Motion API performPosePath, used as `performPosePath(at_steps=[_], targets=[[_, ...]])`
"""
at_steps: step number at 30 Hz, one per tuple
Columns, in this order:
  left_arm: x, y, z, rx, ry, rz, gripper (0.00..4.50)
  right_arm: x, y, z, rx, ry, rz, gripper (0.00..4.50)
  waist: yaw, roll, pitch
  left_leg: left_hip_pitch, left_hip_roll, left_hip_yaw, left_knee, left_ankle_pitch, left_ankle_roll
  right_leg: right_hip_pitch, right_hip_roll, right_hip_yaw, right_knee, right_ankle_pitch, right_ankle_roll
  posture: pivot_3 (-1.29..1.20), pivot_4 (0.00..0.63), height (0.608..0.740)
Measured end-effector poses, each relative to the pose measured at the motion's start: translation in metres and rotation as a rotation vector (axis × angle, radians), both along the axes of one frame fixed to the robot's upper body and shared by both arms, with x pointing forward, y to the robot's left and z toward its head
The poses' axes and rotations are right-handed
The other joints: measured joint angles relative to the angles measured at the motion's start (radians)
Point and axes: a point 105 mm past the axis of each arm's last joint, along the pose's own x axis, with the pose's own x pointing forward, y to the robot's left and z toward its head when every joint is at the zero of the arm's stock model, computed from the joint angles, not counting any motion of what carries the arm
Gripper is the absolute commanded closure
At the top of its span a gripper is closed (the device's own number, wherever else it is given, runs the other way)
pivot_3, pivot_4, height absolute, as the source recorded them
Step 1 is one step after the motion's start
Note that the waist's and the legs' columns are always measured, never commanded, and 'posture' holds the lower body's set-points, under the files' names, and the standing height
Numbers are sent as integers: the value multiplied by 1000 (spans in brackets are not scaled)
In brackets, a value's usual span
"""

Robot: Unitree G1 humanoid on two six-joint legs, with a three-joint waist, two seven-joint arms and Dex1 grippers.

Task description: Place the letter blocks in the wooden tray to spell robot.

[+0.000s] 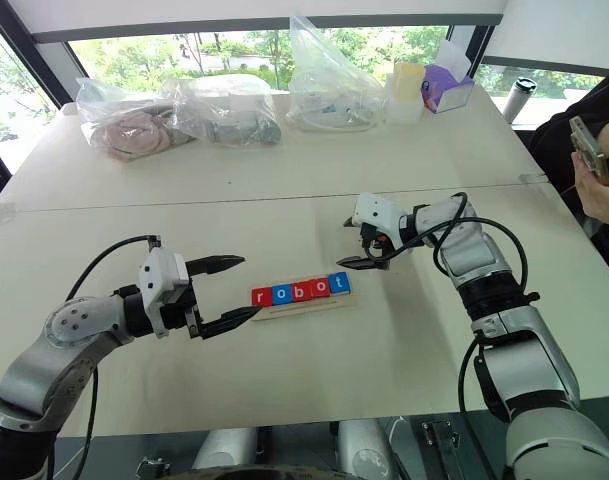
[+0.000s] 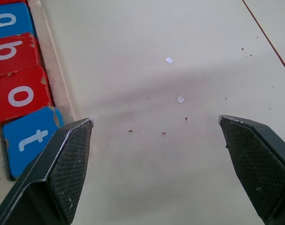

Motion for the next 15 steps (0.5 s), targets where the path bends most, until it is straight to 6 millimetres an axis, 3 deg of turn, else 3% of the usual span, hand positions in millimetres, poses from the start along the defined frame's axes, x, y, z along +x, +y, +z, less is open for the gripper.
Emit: performPosePath(at_steps=[15], targets=[[0,0,0,0,2,2,0,-13,4,-7,-7,49,64,80,0,0,0,0,0,0,0,0,0,0,0,0,0,0,0,0,150,740]])
